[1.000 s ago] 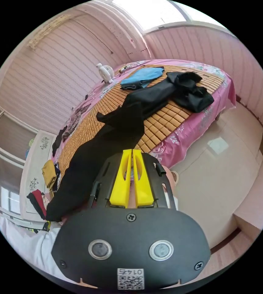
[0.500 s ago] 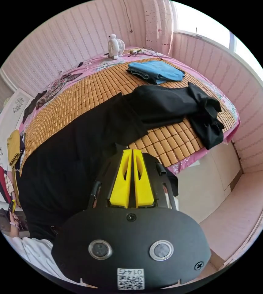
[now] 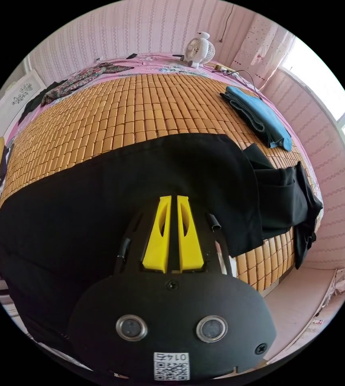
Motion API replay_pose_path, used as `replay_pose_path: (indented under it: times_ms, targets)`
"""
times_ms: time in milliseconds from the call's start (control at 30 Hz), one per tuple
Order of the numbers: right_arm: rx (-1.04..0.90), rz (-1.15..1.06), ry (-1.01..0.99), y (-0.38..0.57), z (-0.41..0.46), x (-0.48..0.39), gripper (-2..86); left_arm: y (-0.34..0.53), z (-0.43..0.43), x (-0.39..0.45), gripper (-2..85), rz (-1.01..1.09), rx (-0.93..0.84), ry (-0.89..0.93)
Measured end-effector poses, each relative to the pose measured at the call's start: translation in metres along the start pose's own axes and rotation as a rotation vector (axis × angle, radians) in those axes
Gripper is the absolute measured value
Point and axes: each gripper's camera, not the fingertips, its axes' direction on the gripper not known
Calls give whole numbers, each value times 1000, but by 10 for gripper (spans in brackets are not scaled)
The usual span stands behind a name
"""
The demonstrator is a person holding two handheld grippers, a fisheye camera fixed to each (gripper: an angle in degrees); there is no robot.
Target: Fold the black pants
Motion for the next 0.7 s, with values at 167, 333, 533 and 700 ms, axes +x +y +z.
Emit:
replay_pose_path:
  times_ms: [167,333,533,700]
  targets:
    - [39,-59,-6,-33,12,-11,7,-32,2,-4,115,-106,-76,76]
    - [78,-96,-40,-61,-5,-3,5,-35,-4,10,112,-9,-64,23]
    - [238,302,-169,-91,-6,68,34,-38,-5,22,106,12,-46,15]
    - [-16,242,36,-127,45,52,38,-43,-8,33,88,40,-47,-26]
